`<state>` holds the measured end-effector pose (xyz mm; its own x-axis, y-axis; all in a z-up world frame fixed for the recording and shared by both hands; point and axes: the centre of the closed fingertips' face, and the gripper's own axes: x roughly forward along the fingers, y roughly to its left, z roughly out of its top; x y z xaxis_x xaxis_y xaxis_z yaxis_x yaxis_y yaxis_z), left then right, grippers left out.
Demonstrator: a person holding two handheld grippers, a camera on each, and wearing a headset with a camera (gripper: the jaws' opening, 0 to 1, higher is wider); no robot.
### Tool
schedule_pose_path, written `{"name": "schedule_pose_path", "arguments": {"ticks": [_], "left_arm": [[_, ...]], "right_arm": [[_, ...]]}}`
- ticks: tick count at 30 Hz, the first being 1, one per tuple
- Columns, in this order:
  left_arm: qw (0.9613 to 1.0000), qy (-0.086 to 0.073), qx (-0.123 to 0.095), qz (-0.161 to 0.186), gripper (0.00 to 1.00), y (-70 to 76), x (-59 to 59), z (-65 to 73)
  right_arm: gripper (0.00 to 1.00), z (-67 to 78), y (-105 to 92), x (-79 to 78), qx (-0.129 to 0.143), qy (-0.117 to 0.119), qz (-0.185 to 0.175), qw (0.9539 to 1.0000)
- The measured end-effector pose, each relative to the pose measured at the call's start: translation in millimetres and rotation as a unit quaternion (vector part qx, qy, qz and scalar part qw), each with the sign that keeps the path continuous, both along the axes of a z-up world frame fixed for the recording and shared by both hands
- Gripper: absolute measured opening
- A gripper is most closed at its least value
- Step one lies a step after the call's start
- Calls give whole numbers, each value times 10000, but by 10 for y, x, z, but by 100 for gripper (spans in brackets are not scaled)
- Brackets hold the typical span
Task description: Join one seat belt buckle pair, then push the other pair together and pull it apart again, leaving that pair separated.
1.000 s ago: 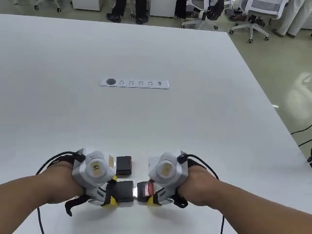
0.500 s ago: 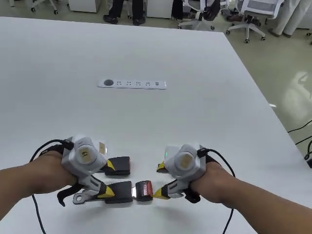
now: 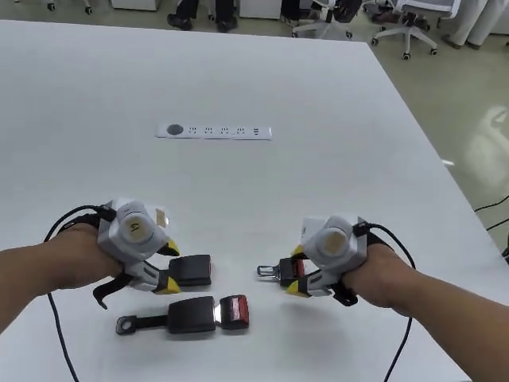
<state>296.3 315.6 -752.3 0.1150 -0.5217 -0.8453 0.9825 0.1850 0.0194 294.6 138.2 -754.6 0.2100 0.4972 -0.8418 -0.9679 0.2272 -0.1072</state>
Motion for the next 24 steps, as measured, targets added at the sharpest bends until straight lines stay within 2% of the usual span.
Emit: {"name": "schedule_pose_path", "arguments": {"ticks": [2, 5, 7, 9, 11, 12, 14, 15, 16, 18, 19, 20, 24], "left_arm": [[9999, 68, 112, -71, 40, -4, 7, -61], [9993, 105, 290, -212, 40, 18, 40, -199], [9991, 145, 305, -243, 40, 1, 58, -205], [9990, 168, 321, -255, 39, -19, 73, -224], [9988, 188, 352, -281, 37, -13, 108, -281], [9986, 209, 384, -290, 36, -10, 113, -305], [9976, 254, 552, -340, 37, 16, 107, -348], [9982, 269, 436, -296, 36, -31, 120, -269], [9980, 282, 463, -313, 36, -31, 122, -265], [9976, 287, 475, -409, 36, -21, 143, -293], [9975, 290, 470, -432, 36, -22, 113, -284], [9975, 286, 468, -445, 35, -22, 112, -285], [9974, 257, 453, -505, 34, -27, 109, -287]], "right_arm": [[36, -17, -57, 52, -61, 102, -186, 9998], [37, -36, -66, 77, -107, 104, -112, 9998], [38, -89, -98, 149, -175, 121, -1, 9998], [37, -163, -118, 141, -287, 170, 149, 9993], [36, -176, -150, 111, -380, 214, 236, 9988], [35, -240, -157, 112, -404, 237, 250, 9986], [32, -272, -182, 99, -469, 293, 293, 9980], [32, -294, -189, 86, -474, 379, 307, 9977], [32, -261, -165, 56, -341, 455, 277, 9980], [32, -251, -181, 111, -320, 473, 229, 9981], [32, -253, -179, 117, -303, 498, 244, 9980], [32, -241, -162, 70, -277, 524, 256, 9979], [32, -236, -155, 47, -170, 585, 340, 9976]]}}
